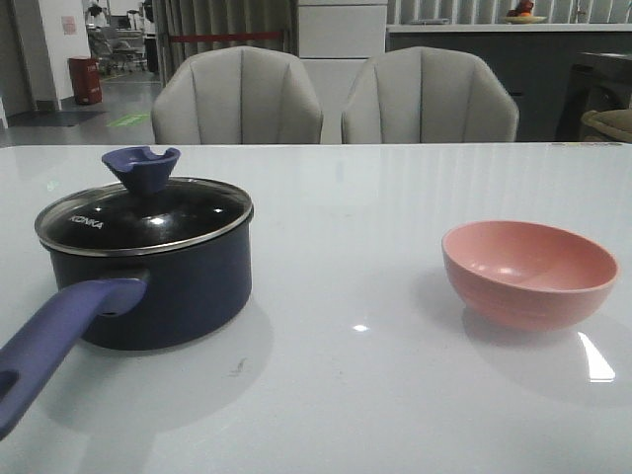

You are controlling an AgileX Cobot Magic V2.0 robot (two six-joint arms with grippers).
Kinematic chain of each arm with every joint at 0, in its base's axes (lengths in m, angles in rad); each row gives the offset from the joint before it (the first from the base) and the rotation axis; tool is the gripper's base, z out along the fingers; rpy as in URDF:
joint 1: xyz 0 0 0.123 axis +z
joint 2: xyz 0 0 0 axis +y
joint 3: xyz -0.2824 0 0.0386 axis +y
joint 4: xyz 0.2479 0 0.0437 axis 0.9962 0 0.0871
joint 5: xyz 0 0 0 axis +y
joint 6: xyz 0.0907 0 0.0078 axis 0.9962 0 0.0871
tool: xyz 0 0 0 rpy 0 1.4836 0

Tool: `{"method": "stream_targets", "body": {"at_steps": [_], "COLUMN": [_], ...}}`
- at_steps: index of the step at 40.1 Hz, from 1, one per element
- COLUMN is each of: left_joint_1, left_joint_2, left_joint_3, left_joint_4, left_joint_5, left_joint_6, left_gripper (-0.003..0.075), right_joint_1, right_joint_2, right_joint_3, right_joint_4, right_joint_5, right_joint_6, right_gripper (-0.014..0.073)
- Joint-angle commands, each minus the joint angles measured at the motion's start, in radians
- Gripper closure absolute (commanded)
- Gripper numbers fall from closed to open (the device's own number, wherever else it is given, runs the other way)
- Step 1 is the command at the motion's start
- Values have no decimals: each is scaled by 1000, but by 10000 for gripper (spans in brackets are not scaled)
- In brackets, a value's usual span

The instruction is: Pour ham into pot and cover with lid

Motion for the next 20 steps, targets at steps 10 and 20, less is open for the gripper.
{"method": "stream_targets", "body": {"at_steps": [10,20], "left_joint_1": [3,158], "left_joint_2": [2,2], "left_joint_3": [1,148], "left_joint_4": [15,67], "left_joint_5": [-155,-301], "left_joint_6": [0,-92], "left_gripper": [589,589], "right_joint_1": [0,0], "right_joint_2": [9,9], "right_joint_3": [-26,-26], "right_joint_4": [2,2], "right_joint_5": [-79,-79], "right_joint_6": [-8,-8], "right_gripper": [447,447]}}
